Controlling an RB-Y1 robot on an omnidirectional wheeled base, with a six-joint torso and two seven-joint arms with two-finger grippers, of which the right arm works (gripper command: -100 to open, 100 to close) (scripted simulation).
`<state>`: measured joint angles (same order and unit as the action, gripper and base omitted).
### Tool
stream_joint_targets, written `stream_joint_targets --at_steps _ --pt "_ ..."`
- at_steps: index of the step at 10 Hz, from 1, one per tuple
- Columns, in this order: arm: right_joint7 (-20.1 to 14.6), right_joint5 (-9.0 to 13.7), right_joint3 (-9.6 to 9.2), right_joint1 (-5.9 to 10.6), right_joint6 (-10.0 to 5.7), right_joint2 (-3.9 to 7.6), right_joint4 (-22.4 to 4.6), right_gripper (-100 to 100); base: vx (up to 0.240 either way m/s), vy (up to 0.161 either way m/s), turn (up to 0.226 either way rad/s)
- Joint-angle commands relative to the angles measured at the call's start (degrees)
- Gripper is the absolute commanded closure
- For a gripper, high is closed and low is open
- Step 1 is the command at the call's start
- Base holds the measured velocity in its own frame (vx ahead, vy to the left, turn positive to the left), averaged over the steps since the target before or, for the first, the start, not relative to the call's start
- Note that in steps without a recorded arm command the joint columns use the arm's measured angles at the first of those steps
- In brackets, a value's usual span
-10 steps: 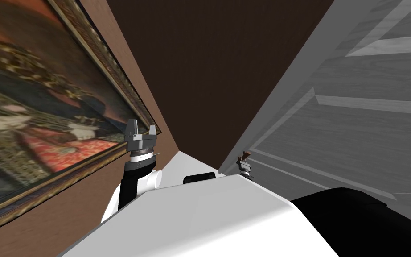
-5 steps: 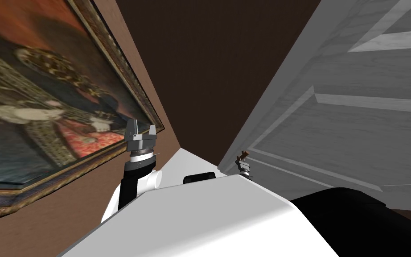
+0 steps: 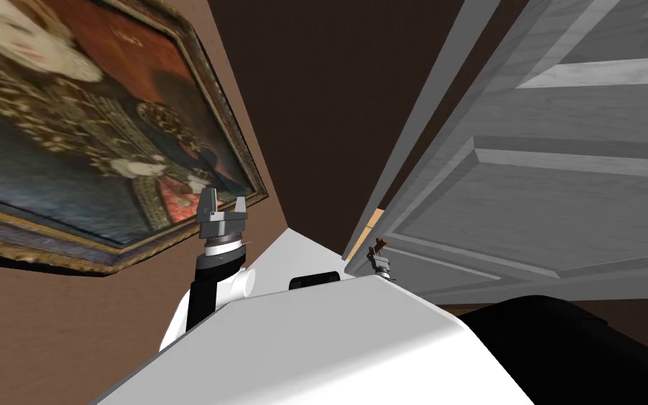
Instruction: Pull the door open
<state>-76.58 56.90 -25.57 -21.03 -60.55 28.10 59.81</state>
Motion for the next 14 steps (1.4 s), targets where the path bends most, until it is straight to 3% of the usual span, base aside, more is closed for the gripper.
stream_joint_targets --at_steps 1,7,9,14 --pt "-0.56 -0.55 -0.83 -0.25 -0.47 0.54 0.11 100 -0.147 0.004 0.072" --pt "-3.35 -3.29 -5.02 -1.52 -2.83 3.22 0.67 100 -0.224 -0.002 0.087" --pt "-3.25 -3.3 -4.99 -1.44 -2.77 3.34 0.83 100 -0.177 -0.006 0.054" --pt "-6.72 -5.64 -8.92 -1.92 -5.94 5.74 -0.75 100 -0.256 -0.014 0.134"
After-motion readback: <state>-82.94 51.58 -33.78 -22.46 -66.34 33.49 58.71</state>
